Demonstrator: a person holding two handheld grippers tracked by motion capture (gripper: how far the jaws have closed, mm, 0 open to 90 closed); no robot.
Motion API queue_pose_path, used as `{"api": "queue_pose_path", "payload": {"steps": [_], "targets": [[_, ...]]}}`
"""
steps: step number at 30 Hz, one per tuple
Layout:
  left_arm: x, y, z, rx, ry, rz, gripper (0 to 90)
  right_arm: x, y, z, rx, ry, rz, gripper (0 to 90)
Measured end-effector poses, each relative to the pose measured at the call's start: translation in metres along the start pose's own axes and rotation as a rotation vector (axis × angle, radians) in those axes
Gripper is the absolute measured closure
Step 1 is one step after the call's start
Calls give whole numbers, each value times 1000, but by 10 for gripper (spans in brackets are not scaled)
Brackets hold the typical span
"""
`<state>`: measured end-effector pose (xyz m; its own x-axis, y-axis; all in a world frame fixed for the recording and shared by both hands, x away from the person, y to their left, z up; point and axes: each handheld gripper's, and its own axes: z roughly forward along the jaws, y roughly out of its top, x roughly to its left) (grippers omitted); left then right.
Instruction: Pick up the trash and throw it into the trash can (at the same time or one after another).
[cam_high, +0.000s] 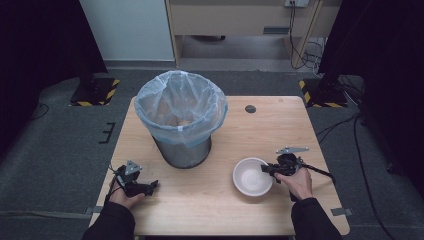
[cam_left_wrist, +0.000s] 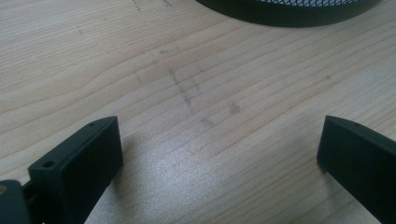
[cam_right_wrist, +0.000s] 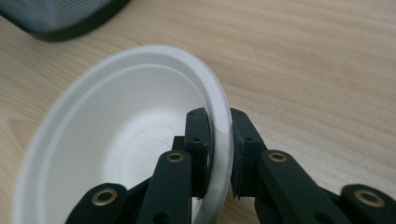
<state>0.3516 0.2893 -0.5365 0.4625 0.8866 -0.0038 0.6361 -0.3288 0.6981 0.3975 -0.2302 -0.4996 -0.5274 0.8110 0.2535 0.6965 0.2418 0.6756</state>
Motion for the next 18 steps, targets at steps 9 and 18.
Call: {"api": "queue_pose_path", "payload": {"steps": [9,18], "targets": [[0,0,0,1,0,0,0,21,29,-35,-168,57,-22,830],[0,0,0,1,0,0,0,46,69,-86,-430,116,-50,830]]}}
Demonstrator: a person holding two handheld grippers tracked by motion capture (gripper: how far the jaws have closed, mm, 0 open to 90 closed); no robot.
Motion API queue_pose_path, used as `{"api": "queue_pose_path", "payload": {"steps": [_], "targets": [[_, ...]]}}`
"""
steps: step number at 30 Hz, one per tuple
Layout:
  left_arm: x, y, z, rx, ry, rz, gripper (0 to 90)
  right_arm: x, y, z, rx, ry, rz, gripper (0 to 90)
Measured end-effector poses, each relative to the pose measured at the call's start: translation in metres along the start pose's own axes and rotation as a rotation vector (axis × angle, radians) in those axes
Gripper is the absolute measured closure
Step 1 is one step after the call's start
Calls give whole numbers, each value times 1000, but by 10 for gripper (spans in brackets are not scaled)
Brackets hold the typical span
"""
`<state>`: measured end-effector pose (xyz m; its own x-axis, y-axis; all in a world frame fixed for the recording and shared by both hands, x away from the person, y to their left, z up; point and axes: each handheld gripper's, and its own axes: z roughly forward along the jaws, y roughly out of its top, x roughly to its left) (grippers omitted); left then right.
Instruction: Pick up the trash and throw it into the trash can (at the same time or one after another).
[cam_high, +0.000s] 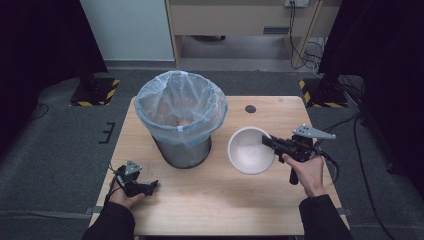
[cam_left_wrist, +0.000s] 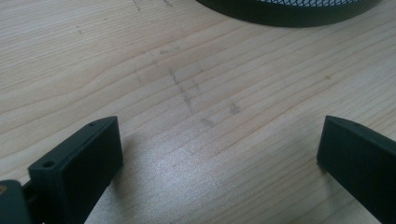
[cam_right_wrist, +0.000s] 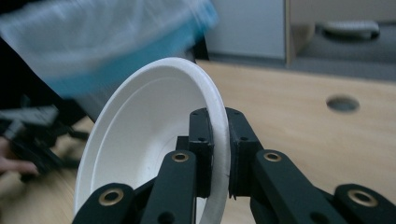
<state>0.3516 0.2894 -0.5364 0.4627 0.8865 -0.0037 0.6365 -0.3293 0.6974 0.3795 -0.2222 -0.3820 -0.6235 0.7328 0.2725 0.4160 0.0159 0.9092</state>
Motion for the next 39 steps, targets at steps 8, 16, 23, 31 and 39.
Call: {"api": "queue_pose_path", "payload": {"steps": [8,16,23,31,39], "targets": [[0,0,0,0,0,0,0,29,45,-12,-218,67,6,830],[0,0,0,0,0,0,0,56,84,5,-343,63,6,830],[0,0,0,0,0,0,0,71,108,34,-409,40,15,829],[0,0,0,-2,-1,-1,0,89,130,82,-410,21,4,828],[0,0,0,-2,-3,0,0,106,132,131,-365,14,-8,827]]}}
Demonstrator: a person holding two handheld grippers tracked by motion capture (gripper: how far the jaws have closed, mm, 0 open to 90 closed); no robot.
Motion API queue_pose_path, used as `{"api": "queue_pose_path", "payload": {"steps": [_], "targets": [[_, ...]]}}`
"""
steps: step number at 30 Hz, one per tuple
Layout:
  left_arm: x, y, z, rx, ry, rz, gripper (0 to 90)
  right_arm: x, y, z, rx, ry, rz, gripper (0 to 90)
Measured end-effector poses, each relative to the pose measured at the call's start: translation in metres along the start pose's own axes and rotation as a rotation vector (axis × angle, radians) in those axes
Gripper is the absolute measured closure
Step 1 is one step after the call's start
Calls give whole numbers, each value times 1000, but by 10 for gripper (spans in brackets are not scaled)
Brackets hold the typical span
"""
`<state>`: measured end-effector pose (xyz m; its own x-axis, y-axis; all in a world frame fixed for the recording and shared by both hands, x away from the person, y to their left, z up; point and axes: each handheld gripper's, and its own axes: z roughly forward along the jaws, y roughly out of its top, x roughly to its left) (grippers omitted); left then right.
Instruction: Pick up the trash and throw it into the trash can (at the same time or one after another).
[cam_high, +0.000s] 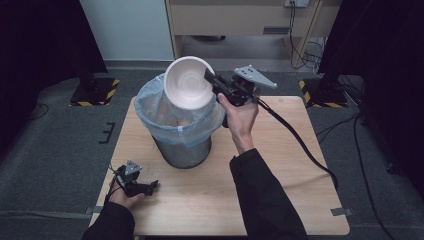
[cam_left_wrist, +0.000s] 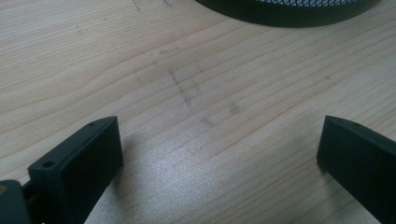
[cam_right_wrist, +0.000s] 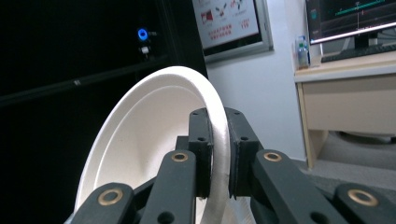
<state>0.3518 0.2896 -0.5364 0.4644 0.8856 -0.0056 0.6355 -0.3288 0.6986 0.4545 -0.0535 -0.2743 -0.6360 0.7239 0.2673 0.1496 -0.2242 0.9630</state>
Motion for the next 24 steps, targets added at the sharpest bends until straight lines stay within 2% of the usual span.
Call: {"api": "queue_pose_path", "payload": {"steps": [1,2,4,7,8,10,11,13,16,19,22,23,24], "targets": [[0,0,0,0,-1,0,0,1,-3,5,0,-1,8,822],[0,0,0,0,0,0,0,2,-8,14,19,7,17,763],[0,0,0,0,0,0,0,1,-13,20,57,22,16,676],[0,0,0,0,-1,1,0,-1,-14,16,99,23,-36,591],[0,0,0,0,-1,1,0,-3,-13,12,85,30,-14,573],[0,0,0,-1,0,1,0,-6,-12,6,80,28,-5,550],[0,0,0,0,1,0,0,-15,-11,-8,85,4,-30,462],[0,0,0,2,0,2,0,-25,-12,-24,96,-9,-45,391],[0,0,0,2,1,2,0,-34,-17,-41,101,-33,-58,361],[0,0,0,2,1,2,0,-56,-35,-74,176,-42,-52,296],[0,0,0,2,1,2,0,-73,-56,-98,235,-61,-45,260],[0,0,0,2,1,2,0,-73,-56,-98,235,-61,-45,260],[0,0,0,2,1,2,0,-79,-64,-105,257,-70,-50,247]]}}
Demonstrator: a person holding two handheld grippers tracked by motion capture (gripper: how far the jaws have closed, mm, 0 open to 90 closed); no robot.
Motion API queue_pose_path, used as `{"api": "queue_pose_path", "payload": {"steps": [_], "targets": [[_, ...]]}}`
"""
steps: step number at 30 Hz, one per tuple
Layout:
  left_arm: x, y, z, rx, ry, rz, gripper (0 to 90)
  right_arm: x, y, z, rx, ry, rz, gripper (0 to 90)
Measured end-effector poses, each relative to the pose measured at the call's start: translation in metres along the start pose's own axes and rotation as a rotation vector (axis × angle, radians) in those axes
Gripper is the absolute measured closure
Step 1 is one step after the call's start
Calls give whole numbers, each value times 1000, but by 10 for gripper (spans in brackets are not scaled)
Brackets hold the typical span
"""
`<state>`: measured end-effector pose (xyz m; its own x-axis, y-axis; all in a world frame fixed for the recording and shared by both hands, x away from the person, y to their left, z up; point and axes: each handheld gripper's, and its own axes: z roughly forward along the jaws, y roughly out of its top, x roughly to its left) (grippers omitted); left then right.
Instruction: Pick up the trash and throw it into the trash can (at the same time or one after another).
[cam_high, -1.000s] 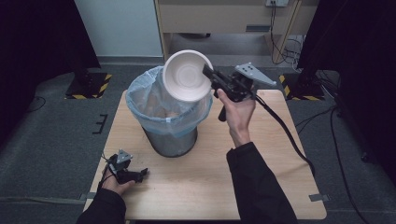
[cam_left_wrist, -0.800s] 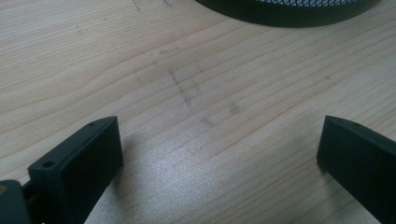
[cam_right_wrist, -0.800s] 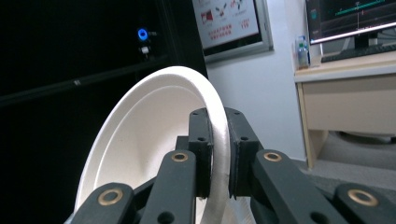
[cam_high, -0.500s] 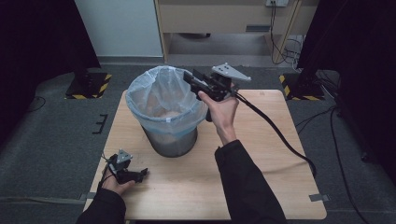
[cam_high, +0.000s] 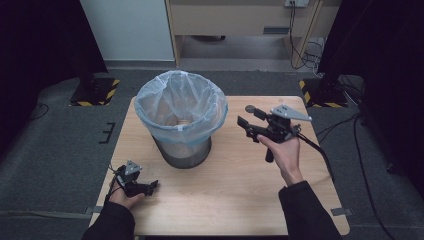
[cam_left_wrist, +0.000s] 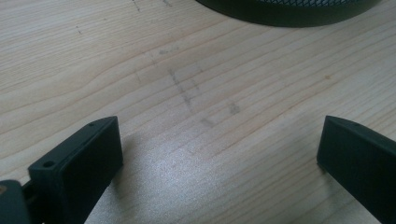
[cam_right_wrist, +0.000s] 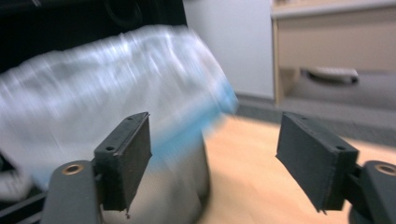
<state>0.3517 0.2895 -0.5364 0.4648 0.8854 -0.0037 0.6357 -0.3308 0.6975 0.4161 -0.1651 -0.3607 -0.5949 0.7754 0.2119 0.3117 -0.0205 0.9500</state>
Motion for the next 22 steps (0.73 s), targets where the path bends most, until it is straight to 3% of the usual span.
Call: {"api": "queue_pose_path", "payload": {"steps": [1,6,7,8,11,12,13,17,22], "targets": [[0,0,0,0,0,0,0,-13,-21,-8,45,-22,-3,227],[0,0,0,0,0,0,0,-46,-74,-24,200,-56,-8,209],[0,0,0,0,0,0,0,-46,-74,-24,200,-56,-8,209],[0,0,0,0,0,0,0,-58,-94,-30,252,-63,7,206],[0,0,0,0,0,0,0,-73,-119,-39,289,-84,22,197],[0,0,0,0,0,0,0,-73,-119,-39,289,-84,22,197],[0,0,0,-1,0,0,0,-83,-132,-44,345,-101,0,183],[0,0,0,-1,-3,-2,0,-102,-152,-54,448,-142,-70,173],[1,0,0,-1,-5,0,0,-116,-162,-64,508,-192,-66,161]]}}
